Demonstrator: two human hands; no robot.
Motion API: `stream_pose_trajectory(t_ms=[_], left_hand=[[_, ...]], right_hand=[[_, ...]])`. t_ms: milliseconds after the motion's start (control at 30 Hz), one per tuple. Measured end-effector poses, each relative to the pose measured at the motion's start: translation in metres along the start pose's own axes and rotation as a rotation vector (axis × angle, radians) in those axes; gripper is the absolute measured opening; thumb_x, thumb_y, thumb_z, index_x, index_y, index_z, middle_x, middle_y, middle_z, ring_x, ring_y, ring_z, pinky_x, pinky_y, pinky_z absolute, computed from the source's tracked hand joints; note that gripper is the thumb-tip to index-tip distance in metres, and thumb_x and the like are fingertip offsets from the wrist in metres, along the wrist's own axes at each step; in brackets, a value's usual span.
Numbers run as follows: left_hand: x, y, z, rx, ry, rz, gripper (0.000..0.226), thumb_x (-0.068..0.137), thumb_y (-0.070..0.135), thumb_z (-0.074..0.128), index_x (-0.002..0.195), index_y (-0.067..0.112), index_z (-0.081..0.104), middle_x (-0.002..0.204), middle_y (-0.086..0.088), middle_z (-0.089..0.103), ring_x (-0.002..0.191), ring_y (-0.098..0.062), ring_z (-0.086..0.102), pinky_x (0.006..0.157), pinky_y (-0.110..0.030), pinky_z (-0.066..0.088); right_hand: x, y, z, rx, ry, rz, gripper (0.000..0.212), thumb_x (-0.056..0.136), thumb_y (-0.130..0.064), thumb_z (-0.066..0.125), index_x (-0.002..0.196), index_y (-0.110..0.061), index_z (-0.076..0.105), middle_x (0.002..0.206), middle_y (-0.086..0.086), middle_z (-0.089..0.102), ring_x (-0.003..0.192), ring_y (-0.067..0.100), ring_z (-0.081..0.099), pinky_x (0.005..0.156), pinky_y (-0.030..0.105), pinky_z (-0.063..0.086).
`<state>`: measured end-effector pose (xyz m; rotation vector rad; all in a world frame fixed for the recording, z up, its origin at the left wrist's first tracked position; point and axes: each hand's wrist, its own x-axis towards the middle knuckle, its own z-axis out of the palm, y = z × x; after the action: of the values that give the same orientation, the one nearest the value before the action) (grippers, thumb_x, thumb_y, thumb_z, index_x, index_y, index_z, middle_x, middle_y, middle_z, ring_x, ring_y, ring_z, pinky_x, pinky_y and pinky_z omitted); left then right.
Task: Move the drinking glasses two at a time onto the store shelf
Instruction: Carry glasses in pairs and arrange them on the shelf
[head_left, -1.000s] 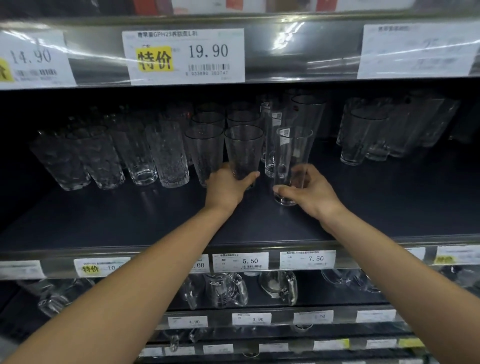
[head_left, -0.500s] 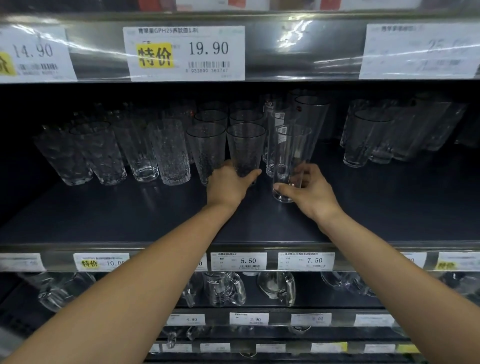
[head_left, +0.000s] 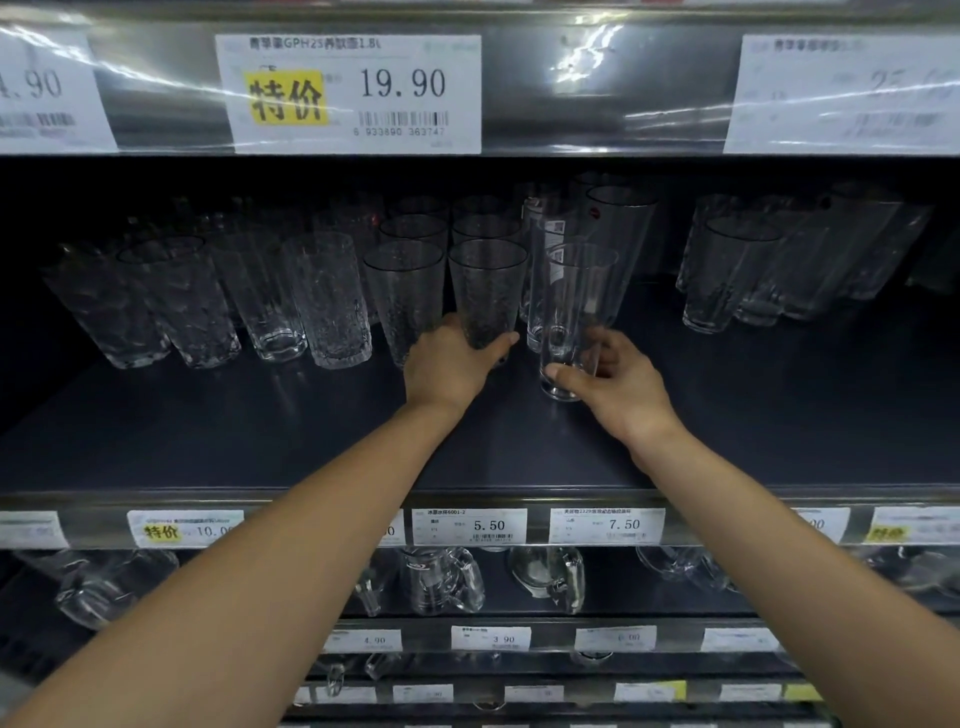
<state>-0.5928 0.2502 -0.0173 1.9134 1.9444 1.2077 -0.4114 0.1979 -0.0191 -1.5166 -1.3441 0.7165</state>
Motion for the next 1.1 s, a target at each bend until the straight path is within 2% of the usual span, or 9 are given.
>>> stream_pose_trajectory(t_ms=[233,467,633,933,1100], left_hand=[[0.0007,-0.0016,0.0011,0.0,0.013,0.013,0.07,0.075,0.073,0.062,0.102,0.008,0.065,0.091,-0.009,0.072,0.091,-0.03,0.068,0.073,-0.041,0.056],[-0.0007,-0.0014,0.0003,-0.027,0.024,0.018,0.068,0.075,0.07,0.065,0.1,0.007,0.066,0.091,-0.01,0.072,0.09,-0.03,0.068,0.073,-0.041,0.056],[-0.0023,-0.0007,-0.0011,-0.038,0.01,0.014,0.065,0.075,0.07,0.064,0.097,0.01,0.066,0.091,-0.008,0.072,0.091,-0.029,0.068,0.073,-0.039,0.056],[-0.005,0.0035,-0.0033,-0.046,0.016,0.011,0.059,0.078,0.064,0.068,0.096,0.009,0.064,0.09,-0.009,0.072,0.091,-0.03,0.067,0.065,-0.029,0.042],[-0.0069,0.0042,-0.0034,-0.045,0.024,0.011,0.059,0.078,0.064,0.068,0.095,0.008,0.065,0.09,-0.01,0.072,0.091,-0.031,0.067,0.065,-0.029,0.043]], right_hand=[[-0.0021,-0.002,-0.001,0.012,-0.005,-0.004,0.063,0.076,-0.034,0.083,0.133,-0.027,0.056,0.118,-0.006,0.067,0.11,0.011,0.062,0.1,0.031,0.048],[0.0025,0.0043,0.0001,0.01,-0.015,-0.023,0.062,0.076,-0.036,0.082,0.132,-0.026,0.058,0.116,-0.008,0.07,0.11,0.009,0.064,0.103,0.037,0.049],[0.0022,0.0035,0.0004,0.005,-0.023,-0.028,0.058,0.078,-0.035,0.08,0.132,-0.027,0.058,0.117,-0.008,0.07,0.112,0.009,0.063,0.104,0.035,0.047],[-0.0007,-0.0009,-0.0004,0.007,-0.04,-0.027,0.057,0.082,-0.033,0.078,0.134,-0.025,0.056,0.117,-0.01,0.069,0.112,0.008,0.062,0.101,0.028,0.047],[-0.0004,-0.0009,0.0005,0.006,-0.048,-0.029,0.053,0.083,-0.034,0.077,0.132,-0.027,0.057,0.111,-0.013,0.069,0.112,0.01,0.063,0.101,0.03,0.047]])
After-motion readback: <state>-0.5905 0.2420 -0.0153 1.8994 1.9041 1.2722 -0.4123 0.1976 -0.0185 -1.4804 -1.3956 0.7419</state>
